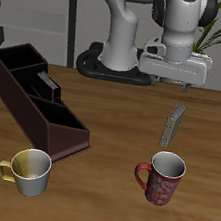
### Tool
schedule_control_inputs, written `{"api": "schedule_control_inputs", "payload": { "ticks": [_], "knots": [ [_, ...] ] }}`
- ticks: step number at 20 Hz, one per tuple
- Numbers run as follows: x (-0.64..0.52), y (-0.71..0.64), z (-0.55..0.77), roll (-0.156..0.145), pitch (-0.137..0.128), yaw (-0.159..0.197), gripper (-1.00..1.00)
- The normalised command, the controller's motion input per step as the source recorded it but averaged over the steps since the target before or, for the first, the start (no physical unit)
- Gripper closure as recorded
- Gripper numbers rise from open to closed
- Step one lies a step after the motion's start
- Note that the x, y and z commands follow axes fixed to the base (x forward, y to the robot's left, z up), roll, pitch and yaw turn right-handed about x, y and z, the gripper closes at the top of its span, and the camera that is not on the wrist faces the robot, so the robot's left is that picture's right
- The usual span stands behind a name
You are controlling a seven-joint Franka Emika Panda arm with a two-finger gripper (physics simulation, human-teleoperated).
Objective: Place the black book into the right desk caddy's front compartment and place the yellow book into the right desk caddy's right compartment and place the red mug into the right desk caddy's left compartment
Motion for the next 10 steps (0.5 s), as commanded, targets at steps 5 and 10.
{"api": "schedule_control_inputs", "payload": {
  "ticks": [5, 10],
  "knots": [
    [0.09, 0.13, -0.07, -0.06, -0.018, -0.048, -1.0],
    [0.05, 0.14, -0.22, -0.067, -0.018, -0.044, -1.0]
  ]
}}
